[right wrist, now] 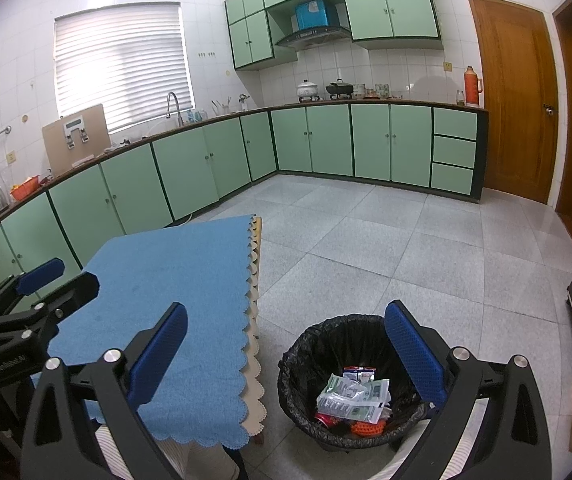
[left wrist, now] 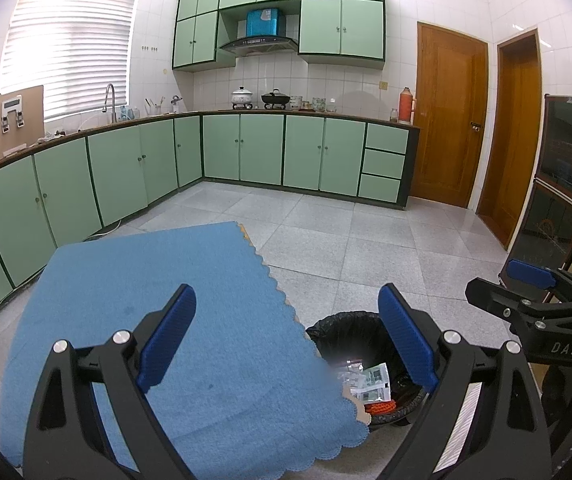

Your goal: Collect trash

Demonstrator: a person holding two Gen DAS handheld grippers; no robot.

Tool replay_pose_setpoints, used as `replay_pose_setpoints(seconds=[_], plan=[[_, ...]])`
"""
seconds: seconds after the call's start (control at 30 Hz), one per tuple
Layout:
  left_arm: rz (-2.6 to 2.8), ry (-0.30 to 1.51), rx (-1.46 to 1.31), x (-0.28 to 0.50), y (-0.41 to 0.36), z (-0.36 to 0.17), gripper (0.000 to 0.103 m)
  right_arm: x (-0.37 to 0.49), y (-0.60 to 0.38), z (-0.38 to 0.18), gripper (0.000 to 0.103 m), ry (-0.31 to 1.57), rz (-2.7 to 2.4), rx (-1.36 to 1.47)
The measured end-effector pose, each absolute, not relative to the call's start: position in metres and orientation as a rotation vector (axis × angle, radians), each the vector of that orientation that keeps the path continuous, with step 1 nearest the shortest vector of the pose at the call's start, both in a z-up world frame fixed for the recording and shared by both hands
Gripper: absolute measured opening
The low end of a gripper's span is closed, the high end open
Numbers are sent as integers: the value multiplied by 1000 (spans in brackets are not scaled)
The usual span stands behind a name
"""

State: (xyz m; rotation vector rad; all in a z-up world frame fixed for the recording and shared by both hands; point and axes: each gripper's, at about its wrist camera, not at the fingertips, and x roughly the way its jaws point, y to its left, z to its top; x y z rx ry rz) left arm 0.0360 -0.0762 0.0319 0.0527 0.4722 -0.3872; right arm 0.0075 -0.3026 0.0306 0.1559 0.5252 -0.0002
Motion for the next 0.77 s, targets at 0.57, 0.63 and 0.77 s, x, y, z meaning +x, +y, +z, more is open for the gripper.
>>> replay_pose_setpoints(seconds=[0.57,0.63,0.77], plan=[[-387,497,43,38,-78,32,89,12,-310,27,97,536,-7,166],[-387,499,43,40,-78,32,89,12,-310,27,97,537,-7,165],[-384,500,46,40,-79,32,89,12,-310,27,97,537,-8,166]])
